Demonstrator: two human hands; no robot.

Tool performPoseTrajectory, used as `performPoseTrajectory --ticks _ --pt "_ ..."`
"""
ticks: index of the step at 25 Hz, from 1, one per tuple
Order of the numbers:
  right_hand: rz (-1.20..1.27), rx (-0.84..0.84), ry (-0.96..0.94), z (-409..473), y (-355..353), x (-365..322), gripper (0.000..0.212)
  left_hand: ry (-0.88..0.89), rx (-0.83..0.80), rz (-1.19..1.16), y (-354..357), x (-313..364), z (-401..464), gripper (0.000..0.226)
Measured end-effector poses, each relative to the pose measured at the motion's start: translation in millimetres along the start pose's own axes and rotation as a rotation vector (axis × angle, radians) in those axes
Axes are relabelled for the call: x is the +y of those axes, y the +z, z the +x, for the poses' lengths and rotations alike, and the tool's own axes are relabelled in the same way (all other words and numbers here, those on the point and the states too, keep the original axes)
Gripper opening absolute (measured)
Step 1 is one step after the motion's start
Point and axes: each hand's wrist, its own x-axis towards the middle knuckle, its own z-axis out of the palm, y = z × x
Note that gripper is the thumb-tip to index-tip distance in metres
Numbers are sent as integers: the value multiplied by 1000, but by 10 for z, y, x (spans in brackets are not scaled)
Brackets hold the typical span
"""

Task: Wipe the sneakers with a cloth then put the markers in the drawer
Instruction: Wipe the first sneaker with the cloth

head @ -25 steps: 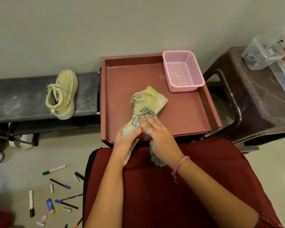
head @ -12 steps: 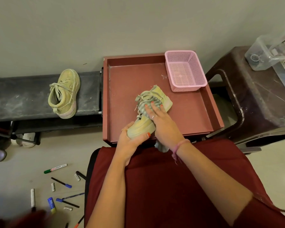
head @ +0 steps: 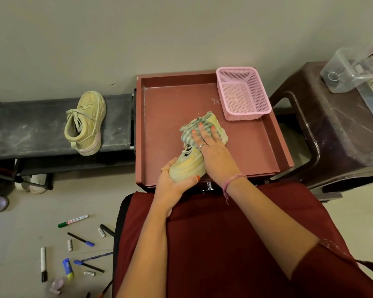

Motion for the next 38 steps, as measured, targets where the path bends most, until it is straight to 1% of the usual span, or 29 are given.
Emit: performPoseTrajectory --ticks 2,5,7,9,10,12,13,15,19,22,23,25,27,30,31,33,36,38 --pt "140 -68 -28 -211 39 -90 82 -16 -4 -62 -23 -15 32 73" --pt "287 -82 -67 -661 275 -223 83 -25 -57 -84 -73 -60 105 72" --pt "278 -18 -81 -738 398 -156 78 -36 -58 -82 -65 -73 101 76" --pt "232 68 -63 -559 374 17 84 -41 -18 -89 -32 -64 79 74" --pt "209 96 -15 -411 329 117 86 -41 -5 -83 -10 -44 53 73" --pt "214 94 134 -111 213 266 85 -33 -7 -67 8 -42 38 78" --pt "232 91 165 -21 182 293 84 -33 -9 -63 11 -45 40 78" --pt "268 75 138 -37 174 236 84 -34 -4 -62 -3 -38 50 76" --pt "278 31 2 -574 295 -10 87 -35 -20 -79 -13 -36 65 81" --pt "170 104 -61 -485 263 45 84 -30 -33 -63 -6 -55 70 85" --pt "113 106 -48 -342 240 85 81 -31 -37 -48 -7 -58 71 88" --pt "24 93 39 -37 165 151 74 -24 -48 -26 3 -71 70 90" --pt "30 55 90 100 97 116 76 -33 -33 -38 5 -88 79 87" --pt "130 0 5 -162 99 -22 80 -61 0 -90 -1 -108 105 79" --pt "175 7 -22 -340 133 -98 81 -70 2 -115 -11 -113 121 77" --pt "215 46 -56 -602 212 -192 81 -88 -17 -154 -21 -123 146 81" --pt "171 79 -43 -375 202 -74 76 -79 3 -148 7 -104 112 71" --pt "136 71 28 -57 137 85 73 -85 9 -140 28 -99 94 70"
